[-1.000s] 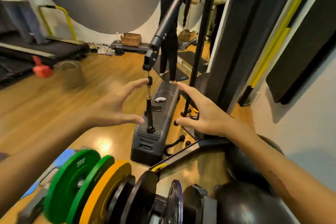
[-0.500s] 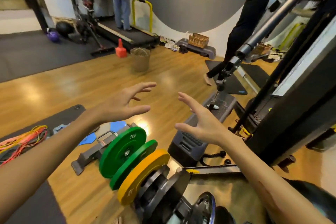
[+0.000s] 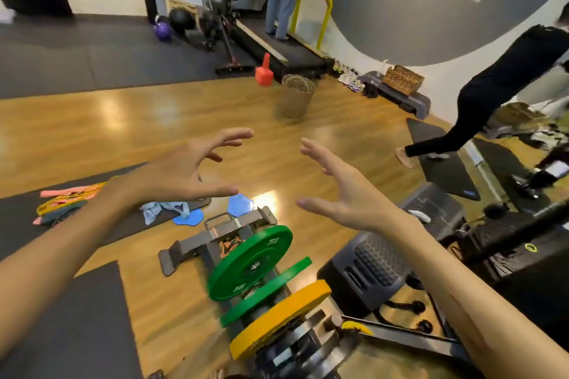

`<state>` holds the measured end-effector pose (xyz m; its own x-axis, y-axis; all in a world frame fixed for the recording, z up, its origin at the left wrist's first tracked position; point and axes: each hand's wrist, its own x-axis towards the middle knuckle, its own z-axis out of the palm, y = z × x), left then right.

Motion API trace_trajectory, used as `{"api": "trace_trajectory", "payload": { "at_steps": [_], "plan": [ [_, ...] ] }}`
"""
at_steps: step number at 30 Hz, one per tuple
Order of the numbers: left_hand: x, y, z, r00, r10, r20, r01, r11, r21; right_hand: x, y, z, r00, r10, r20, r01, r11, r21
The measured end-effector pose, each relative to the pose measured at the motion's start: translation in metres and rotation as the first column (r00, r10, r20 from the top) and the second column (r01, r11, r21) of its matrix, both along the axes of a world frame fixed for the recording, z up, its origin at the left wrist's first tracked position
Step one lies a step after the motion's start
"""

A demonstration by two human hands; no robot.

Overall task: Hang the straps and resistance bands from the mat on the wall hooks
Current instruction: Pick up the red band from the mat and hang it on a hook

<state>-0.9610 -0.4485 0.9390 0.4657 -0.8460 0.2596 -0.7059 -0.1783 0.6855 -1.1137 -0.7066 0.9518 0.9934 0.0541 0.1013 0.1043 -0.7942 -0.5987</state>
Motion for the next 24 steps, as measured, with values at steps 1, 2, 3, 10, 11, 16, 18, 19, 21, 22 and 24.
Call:
{"api": "trace_trajectory", "payload": {
  "at_steps": [1,2,3,10,11,16,18,19,21,22,24],
  "plan": [
    [0.013,0.011,-0.001,0.999,0.03,-0.023,-0.03,1.0,0.002,0.019,0.006,-0.003,1.0,0.024,-0.002,-0.024,1.0,0.002],
    [0.026,0.023,-0.002,0.996,0.065,-0.053,-0.065,0.998,0.005,0.037,0.013,-0.006,0.999,0.046,-0.005,-0.046,0.999,0.003],
    [0.037,0.035,-0.002,0.992,0.102,-0.077,-0.102,0.995,0.01,0.054,0.018,-0.009,0.998,0.067,-0.008,-0.067,0.998,0.002],
    [0.087,0.12,-0.009,0.932,0.353,-0.087,-0.35,0.936,0.043,0.161,0.062,-0.034,0.968,0.252,-0.004,-0.251,0.966,0.062],
    [0.088,0.129,-0.011,0.924,0.374,-0.085,-0.371,0.927,0.051,0.171,0.067,-0.039,0.96,0.282,0.001,-0.281,0.958,0.057],
    [0.097,0.181,-0.034,0.834,0.538,-0.122,-0.538,0.842,0.041,0.23,0.104,-0.065,0.907,0.421,-0.012,-0.418,0.903,0.103],
    [0.102,0.2,-0.043,0.791,0.591,-0.155,-0.592,0.805,0.049,0.252,0.121,-0.075,0.892,0.45,-0.04,-0.44,0.885,0.154],
    [0.105,0.211,-0.047,0.775,0.611,-0.165,-0.611,0.79,0.053,0.264,0.13,-0.079,0.881,0.468,-0.066,-0.451,0.874,0.179],
    [0.116,0.232,-0.056,0.747,0.643,-0.172,-0.645,0.762,0.047,0.291,0.147,-0.087,0.859,0.502,-0.098,-0.481,0.858,0.182],
    [0.122,0.24,-0.06,0.735,0.656,-0.172,-0.659,0.751,0.044,0.304,0.154,-0.089,0.852,0.513,-0.105,-0.493,0.853,0.171],
    [0.141,0.261,-0.071,0.707,0.682,-0.186,-0.687,0.725,0.047,0.338,0.176,-0.095,0.842,0.526,-0.121,-0.506,0.847,0.166]
  ]
}}
